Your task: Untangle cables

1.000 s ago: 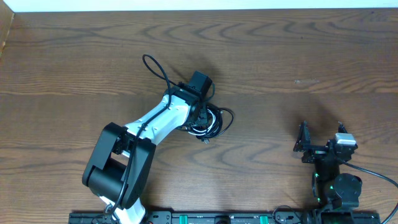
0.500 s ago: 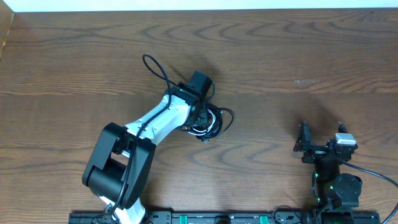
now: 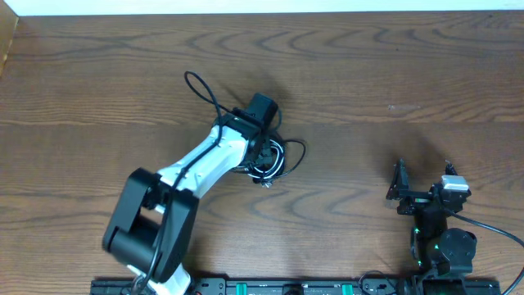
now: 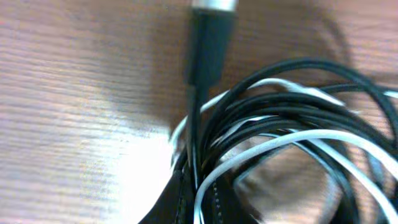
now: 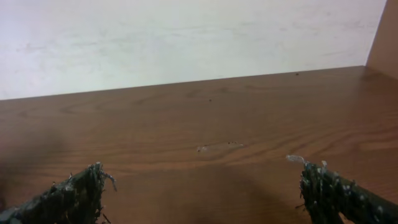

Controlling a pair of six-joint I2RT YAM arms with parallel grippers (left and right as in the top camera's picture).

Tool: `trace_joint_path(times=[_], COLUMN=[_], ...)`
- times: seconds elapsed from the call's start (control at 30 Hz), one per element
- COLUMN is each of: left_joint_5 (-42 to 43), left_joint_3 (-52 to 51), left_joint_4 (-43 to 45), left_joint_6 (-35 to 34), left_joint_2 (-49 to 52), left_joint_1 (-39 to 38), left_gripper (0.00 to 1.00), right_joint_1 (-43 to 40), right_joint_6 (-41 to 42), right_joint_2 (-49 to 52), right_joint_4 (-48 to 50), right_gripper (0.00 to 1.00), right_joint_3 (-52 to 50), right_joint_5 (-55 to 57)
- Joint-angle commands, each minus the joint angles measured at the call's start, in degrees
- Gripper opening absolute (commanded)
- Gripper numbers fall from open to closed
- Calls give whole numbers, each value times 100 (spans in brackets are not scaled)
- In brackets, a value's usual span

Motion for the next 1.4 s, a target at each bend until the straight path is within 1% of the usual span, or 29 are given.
trace_joint_path(times=[0.0,0.1,0.2,0.3,0.67,1.37], left_joint_5=[-96,-101,-149,-308,-308,-310], left_joint_3=[28,28,20,-66,-68,-68], left_joint_4=[-52,-210,-310,-295,-223,-219], left_joint_6=[-28,-26,96,146,162,164], left_joint_2=[-896,-1362,-1482,-1379,-863,-850], left_joint_1=[85,153,192,195,195,195], left_gripper=[7,8,8,8,8,8], right_joint_1=[44,44,44,44,44,44], right_joint_6=[-33,-33,-33,-33,-33,-33], right_joint_2=[-13,-13,-13,-13,-13,-13], right_joint_4=[-22,-22,-22,-22,-22,-22], right_gripper=[99,99,99,99,99,99], right_joint_3=[-4,-4,-4,-4,-4,-4], right_joint_5=[7,7,7,7,7,7])
